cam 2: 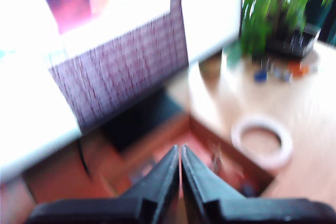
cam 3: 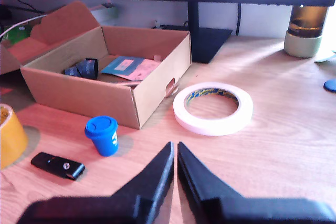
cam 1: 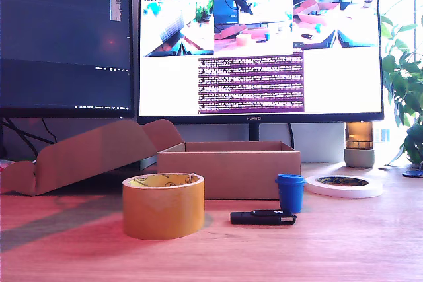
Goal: Pick up the laser pointer and place it inside the cardboard box
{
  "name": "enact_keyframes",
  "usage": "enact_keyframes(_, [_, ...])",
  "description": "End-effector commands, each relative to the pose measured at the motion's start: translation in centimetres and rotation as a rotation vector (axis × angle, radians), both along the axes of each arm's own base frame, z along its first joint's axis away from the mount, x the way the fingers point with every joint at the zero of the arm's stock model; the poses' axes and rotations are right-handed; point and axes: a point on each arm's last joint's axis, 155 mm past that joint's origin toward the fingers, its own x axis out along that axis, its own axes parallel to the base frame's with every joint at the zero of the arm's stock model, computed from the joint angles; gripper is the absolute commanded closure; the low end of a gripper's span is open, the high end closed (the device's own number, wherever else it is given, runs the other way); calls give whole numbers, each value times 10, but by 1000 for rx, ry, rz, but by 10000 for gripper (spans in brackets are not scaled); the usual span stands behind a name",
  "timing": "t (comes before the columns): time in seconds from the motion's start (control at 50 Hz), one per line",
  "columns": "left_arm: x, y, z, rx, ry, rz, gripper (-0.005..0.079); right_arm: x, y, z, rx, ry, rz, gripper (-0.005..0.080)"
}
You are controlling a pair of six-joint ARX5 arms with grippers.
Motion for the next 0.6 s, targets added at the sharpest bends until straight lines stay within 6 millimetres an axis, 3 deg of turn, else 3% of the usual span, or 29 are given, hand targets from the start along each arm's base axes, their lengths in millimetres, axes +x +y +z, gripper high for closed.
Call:
enact_keyframes(0.0, [-7,10,-10,-17,7,21,764,0,-1,-6,-3,12,-7,763])
enact_keyframes(0.4, [-29,78,-76,-71,46,178,764,8,-35,-6,32,21,-207,763])
enact_keyframes(0.58, [-42,101,-101,-106,43,239,764,9,-40,-6,23,18,-233,763])
